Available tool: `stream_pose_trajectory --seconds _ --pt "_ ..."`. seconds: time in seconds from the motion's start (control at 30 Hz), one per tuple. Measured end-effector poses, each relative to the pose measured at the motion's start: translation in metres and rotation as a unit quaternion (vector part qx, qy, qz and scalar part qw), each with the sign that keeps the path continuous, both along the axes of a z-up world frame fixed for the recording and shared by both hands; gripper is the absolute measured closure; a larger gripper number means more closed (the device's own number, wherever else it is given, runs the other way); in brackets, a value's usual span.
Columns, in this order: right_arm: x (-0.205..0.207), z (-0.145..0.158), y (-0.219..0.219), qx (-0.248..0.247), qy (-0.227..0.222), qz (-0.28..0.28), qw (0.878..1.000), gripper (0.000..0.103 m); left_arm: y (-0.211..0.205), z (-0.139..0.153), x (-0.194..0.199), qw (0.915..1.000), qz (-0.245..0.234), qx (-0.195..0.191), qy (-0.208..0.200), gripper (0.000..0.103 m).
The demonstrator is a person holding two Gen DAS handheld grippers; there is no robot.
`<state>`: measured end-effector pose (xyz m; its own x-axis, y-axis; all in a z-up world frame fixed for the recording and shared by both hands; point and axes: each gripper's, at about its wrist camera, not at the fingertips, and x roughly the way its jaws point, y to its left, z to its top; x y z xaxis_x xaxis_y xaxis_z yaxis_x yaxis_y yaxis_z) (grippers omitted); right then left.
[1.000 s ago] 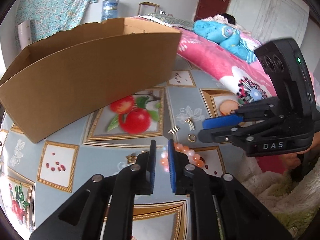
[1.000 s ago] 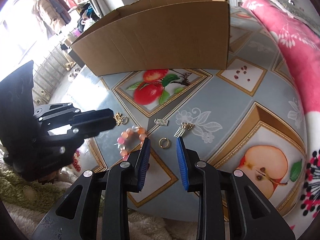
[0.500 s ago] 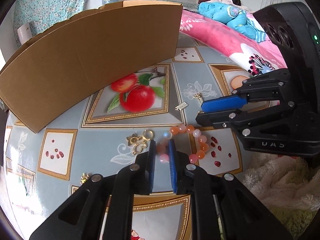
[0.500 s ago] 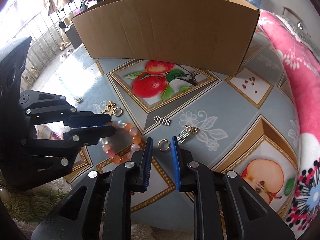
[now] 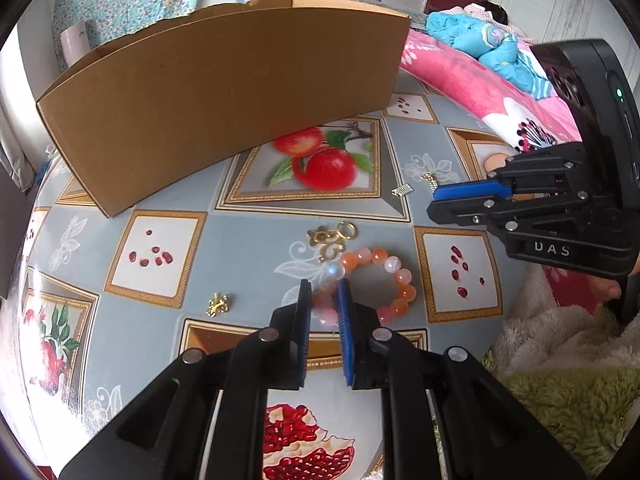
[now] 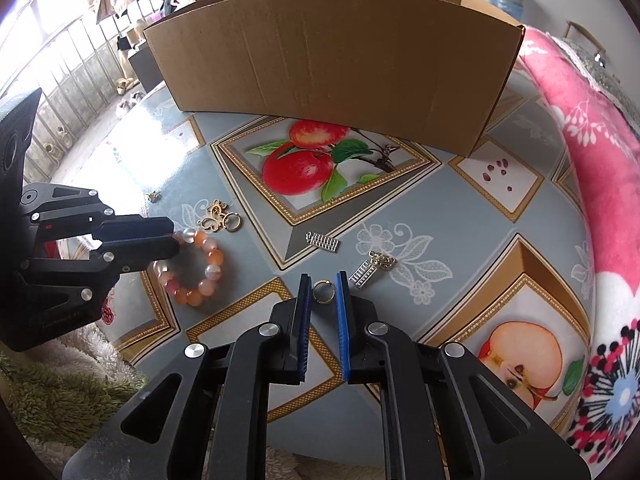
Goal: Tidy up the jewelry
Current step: 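Close the right tool on the small gold ring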
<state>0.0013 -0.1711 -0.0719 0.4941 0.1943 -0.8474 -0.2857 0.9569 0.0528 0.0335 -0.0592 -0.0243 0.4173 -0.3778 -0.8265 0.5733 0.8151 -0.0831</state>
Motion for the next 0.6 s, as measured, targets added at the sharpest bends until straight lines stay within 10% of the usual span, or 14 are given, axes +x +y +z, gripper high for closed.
stream_pose_trajectory --seconds 0.6 --pt "-0.012 0.005 -0.038 0.065 0.0 -0.038 0.997 0.095 0.004 0.016 0.001 0.9994 0.019 -0.017 -0.022 0.09"
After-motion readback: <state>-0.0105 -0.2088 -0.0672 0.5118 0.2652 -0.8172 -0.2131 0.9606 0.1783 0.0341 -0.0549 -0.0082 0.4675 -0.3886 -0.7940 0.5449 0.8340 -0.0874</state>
